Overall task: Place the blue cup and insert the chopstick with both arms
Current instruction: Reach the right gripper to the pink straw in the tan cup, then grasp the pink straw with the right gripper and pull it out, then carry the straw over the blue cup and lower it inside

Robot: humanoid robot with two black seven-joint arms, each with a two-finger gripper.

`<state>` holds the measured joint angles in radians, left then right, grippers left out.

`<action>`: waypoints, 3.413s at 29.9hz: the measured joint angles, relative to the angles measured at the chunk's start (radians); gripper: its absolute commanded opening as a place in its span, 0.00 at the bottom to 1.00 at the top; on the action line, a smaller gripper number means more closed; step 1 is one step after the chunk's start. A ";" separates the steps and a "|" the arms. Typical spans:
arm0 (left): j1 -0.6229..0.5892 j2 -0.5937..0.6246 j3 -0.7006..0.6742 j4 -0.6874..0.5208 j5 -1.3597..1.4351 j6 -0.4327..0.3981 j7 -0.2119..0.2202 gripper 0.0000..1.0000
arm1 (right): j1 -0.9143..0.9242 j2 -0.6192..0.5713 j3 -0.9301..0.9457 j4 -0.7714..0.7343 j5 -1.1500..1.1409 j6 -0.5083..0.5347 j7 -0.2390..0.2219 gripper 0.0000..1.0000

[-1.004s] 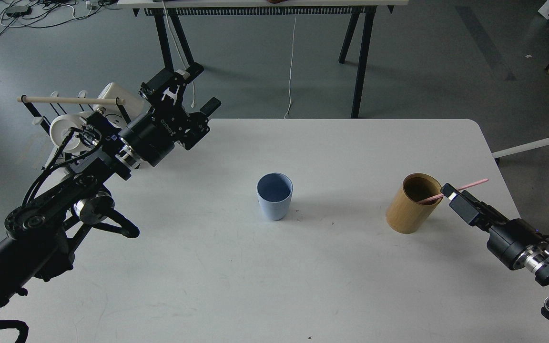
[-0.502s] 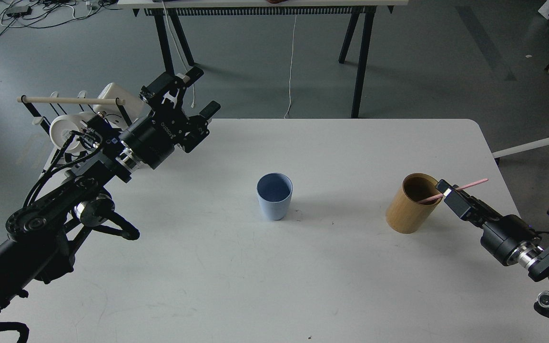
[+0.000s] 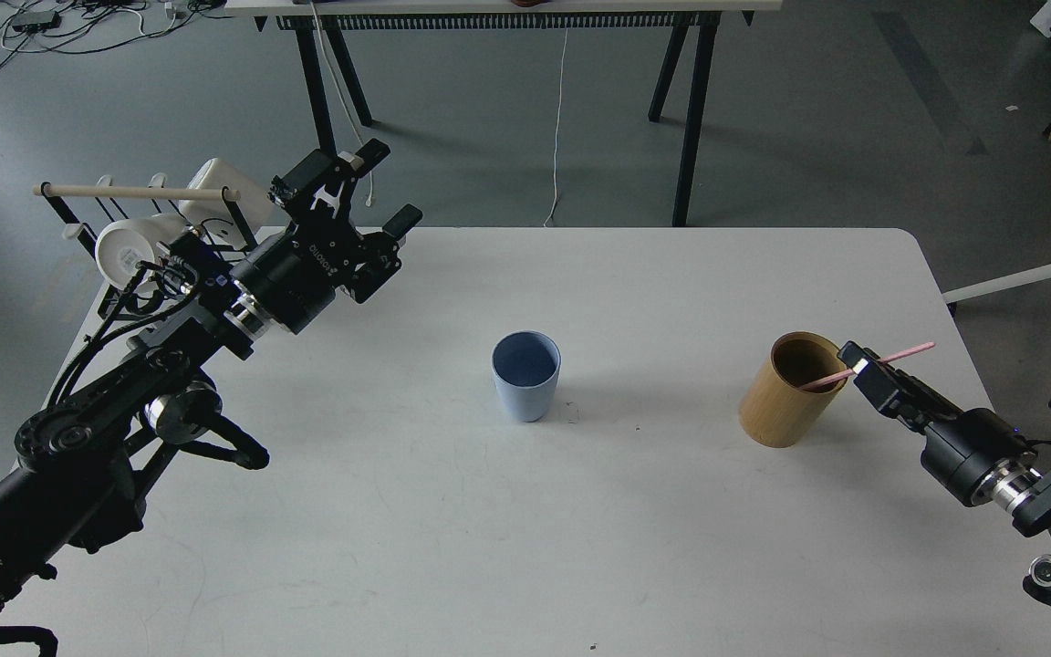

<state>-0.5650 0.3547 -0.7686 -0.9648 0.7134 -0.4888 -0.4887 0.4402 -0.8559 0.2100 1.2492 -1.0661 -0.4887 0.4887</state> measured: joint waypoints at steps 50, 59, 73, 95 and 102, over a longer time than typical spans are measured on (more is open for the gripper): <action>0.031 -0.017 0.000 0.000 -0.002 0.000 0.000 0.90 | 0.049 -0.018 -0.001 -0.008 0.011 0.000 0.000 0.01; 0.043 -0.028 0.000 0.000 -0.002 0.000 0.000 0.90 | 0.070 -0.073 0.002 0.006 0.017 0.000 0.000 0.00; 0.046 -0.031 0.000 0.000 -0.002 0.000 0.000 0.90 | 0.135 -0.251 0.015 0.188 0.043 0.000 0.000 0.00; 0.054 -0.010 -0.014 0.093 -0.019 0.000 0.000 0.91 | 0.526 -0.092 -0.143 0.141 0.014 0.000 0.000 0.00; 0.064 -0.006 -0.015 0.125 -0.022 0.000 0.000 0.91 | 0.690 0.217 -0.362 -0.079 0.012 0.000 0.000 0.00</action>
<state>-0.5006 0.3492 -0.7839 -0.8397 0.6912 -0.4887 -0.4887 1.1302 -0.6390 -0.1523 1.1703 -1.0543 -0.4887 0.4887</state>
